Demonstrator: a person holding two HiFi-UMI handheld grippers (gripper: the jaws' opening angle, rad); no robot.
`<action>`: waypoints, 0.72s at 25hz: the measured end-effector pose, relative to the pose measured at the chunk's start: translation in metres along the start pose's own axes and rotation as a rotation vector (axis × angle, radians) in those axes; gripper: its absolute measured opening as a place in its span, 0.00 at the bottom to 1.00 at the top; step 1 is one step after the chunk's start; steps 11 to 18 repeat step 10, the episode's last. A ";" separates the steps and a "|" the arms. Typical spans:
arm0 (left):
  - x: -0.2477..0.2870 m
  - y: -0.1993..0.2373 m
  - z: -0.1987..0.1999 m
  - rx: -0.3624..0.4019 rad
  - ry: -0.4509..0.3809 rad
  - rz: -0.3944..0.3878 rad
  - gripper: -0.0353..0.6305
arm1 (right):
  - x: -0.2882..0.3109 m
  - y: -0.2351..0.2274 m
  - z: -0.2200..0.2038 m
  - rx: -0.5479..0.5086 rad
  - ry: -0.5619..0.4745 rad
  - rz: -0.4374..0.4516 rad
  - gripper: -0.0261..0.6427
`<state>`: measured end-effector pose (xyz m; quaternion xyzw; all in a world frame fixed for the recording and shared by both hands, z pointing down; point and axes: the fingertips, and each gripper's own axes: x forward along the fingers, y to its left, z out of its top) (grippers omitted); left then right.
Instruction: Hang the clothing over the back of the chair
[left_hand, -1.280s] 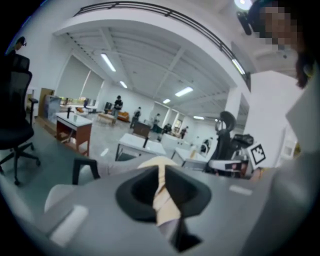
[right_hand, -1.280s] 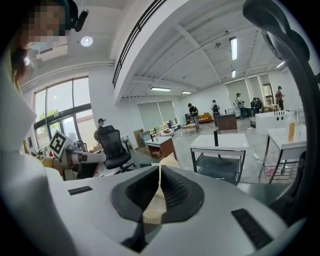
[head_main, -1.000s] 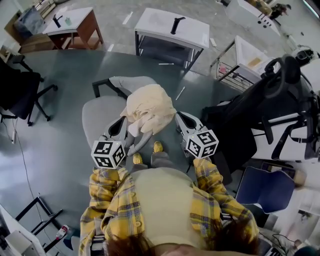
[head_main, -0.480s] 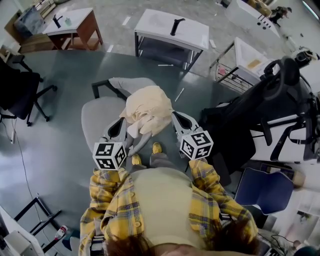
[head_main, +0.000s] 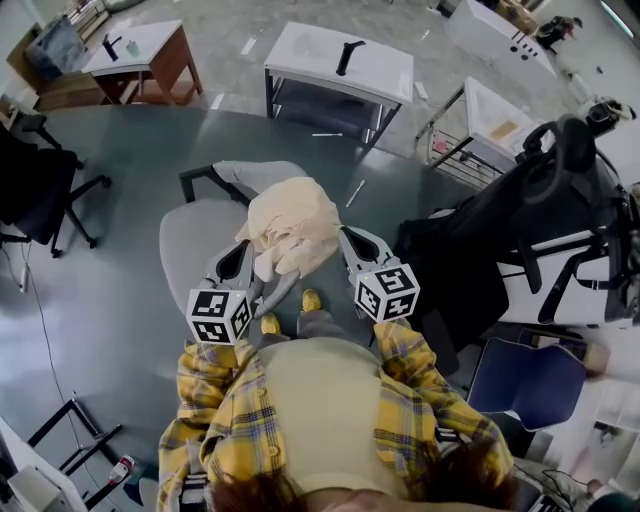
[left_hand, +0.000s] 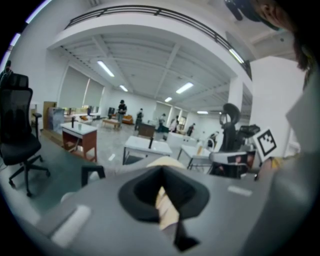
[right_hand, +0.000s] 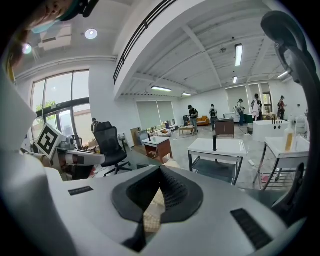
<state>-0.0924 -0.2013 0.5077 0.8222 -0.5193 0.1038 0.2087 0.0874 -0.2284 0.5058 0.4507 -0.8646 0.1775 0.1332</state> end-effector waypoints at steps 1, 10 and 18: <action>0.001 0.000 0.000 0.002 0.004 -0.002 0.06 | 0.000 0.000 -0.001 0.001 0.002 0.000 0.06; 0.015 -0.010 -0.006 0.049 0.045 -0.042 0.06 | 0.008 -0.003 -0.002 0.001 0.012 0.006 0.06; 0.015 -0.010 -0.006 0.049 0.045 -0.042 0.06 | 0.008 -0.003 -0.002 0.001 0.012 0.006 0.06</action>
